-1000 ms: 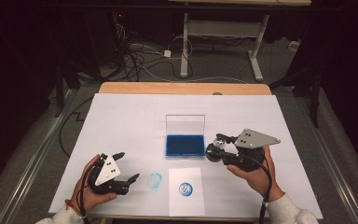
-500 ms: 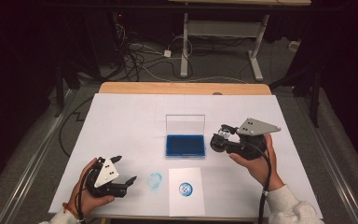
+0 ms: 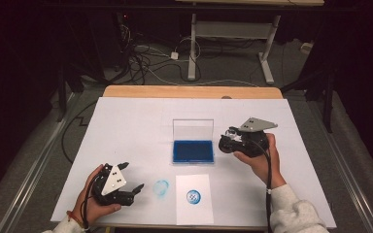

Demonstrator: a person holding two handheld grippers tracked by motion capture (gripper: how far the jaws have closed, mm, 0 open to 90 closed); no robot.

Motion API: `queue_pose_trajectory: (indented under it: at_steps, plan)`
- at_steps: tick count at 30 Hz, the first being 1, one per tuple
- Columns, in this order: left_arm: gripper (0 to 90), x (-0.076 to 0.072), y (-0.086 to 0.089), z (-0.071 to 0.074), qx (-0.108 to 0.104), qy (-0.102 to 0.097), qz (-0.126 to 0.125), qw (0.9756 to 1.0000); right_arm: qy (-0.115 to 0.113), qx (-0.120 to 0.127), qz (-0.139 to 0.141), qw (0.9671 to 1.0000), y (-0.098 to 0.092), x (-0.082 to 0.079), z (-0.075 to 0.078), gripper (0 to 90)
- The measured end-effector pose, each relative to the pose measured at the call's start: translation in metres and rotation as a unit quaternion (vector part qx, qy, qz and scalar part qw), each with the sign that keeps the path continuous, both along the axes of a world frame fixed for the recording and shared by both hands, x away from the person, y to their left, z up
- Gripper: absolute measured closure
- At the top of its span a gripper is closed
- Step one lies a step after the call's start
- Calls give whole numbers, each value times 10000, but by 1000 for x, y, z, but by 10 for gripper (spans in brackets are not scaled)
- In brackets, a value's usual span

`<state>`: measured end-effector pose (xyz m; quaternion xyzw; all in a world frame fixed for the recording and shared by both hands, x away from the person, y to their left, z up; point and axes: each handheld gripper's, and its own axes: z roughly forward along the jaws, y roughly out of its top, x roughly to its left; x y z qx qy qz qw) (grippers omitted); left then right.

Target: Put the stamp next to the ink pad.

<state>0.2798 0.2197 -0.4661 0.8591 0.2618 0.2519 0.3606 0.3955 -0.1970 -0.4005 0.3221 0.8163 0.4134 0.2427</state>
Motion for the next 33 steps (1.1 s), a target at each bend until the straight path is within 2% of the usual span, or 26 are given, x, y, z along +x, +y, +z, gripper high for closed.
queue_pose_trajectory:
  at_steps: [5,8,11,24,33]
  plan:
    - [156,1,0,-1,1,24,-5,10000,210,-45,-67,9997,2,9,-16,570]
    - [156,1,-1,-1,24,38,-13,10000,208,-313,-126,9992,6,13,-27,570]
    - [156,1,-2,-2,47,45,-31,10000,289,-376,-111,9988,6,15,-33,570]
    - [156,2,-2,-3,66,91,-51,9999,401,-422,-57,9983,8,14,-39,570]
    - [156,1,-2,-2,78,90,-70,9999,378,-507,-39,9980,9,14,-43,569]
